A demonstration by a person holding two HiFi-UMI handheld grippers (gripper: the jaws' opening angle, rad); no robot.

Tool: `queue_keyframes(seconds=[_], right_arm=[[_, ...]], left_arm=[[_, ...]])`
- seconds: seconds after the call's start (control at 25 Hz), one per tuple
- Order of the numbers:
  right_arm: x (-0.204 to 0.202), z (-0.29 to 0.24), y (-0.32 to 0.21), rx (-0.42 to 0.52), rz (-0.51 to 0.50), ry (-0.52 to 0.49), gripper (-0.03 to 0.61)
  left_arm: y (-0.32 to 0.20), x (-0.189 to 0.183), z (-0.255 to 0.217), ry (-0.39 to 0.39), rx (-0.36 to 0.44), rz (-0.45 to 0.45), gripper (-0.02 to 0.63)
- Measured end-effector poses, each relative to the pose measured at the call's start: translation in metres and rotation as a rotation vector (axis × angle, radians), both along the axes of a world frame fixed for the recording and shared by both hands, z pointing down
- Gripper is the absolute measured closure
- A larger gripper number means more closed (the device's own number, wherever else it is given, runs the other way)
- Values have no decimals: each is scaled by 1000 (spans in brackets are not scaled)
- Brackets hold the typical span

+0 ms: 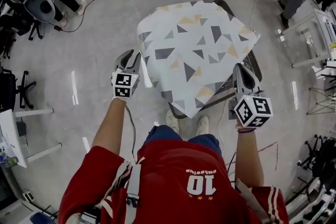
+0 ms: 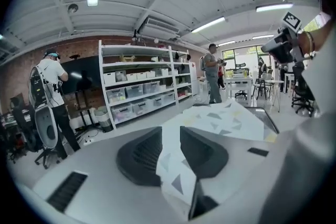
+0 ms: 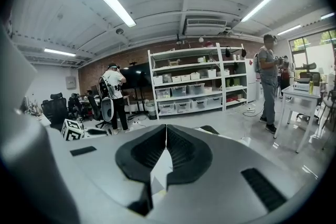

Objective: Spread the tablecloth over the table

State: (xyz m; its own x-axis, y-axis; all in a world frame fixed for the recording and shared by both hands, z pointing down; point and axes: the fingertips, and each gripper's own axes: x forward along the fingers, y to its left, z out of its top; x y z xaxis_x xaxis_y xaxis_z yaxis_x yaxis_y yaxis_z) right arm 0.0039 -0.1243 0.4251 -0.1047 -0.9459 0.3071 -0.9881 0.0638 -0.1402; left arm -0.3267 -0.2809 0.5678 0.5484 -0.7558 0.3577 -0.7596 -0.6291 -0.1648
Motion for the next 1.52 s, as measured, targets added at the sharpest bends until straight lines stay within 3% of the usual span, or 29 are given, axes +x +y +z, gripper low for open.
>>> queue_keyframes(seconds=[0.48,0.68,1.04,1.24,1.52], right_arm=[[23,-35,17,87,62,1,563],[27,-56,20,128,65,2,563],[29,-90,32,195,73,6,563],[33,-83,40,185,95,19,563],[29,-78,53,198,124,40,563]], left_arm=[[46,122,-138,254,121,221,511],[60,152,-185,267,161,292,511],[77,161,-250,228,251,241,521],[84,164,-252,242,261,265,605],[97,172,-238,264,214,328,607]])
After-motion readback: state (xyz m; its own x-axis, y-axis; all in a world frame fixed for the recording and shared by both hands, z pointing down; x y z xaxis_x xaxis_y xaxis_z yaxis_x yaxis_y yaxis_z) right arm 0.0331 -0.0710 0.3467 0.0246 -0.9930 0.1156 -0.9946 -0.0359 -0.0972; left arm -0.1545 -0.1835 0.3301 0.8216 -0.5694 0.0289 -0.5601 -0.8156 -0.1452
